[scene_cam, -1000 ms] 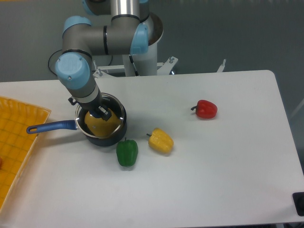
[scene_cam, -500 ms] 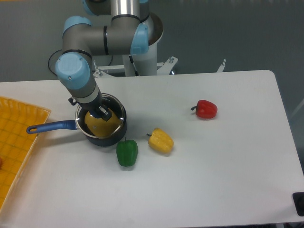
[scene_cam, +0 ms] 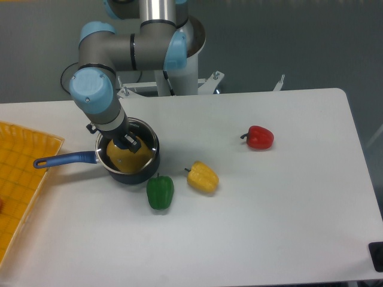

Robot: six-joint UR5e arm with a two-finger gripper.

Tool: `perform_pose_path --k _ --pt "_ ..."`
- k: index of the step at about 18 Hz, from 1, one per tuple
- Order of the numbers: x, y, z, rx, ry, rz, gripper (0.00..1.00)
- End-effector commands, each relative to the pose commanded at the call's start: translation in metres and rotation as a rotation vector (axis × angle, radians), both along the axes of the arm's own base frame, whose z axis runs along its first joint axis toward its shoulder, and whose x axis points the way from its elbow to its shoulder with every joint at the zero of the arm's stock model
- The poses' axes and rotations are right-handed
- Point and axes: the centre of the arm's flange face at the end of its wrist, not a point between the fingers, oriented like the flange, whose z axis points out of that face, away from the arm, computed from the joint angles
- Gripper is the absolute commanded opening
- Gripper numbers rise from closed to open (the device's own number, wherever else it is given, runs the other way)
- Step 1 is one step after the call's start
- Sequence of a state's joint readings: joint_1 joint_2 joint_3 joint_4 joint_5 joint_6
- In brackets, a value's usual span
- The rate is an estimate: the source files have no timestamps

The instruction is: Close the pot lid

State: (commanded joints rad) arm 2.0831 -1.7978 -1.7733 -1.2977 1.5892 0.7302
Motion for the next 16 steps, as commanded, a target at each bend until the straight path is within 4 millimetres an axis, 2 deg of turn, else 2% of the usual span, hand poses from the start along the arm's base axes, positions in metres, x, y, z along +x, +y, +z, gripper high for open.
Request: perform_pose_path --k 1,4,6,10,11,16 --pt "-0.001 0.0 0.001 0.001 0.001 0.0 0.79" --pt "-0.001 0.0 0.001 0.001 0.002 0.0 0.81" --pt "-0.001 0.0 0.001 0.003 0.001 -0.001 0.93" --pt "-0.003 0.003 0.007 0.013 0.007 0.002 0.96" --pt "-0.004 0.004 0.01 0.017 0.011 0.003 1.0" --pt "-0.014 0.011 0.028 0.051 0.025 0.017 1.0"
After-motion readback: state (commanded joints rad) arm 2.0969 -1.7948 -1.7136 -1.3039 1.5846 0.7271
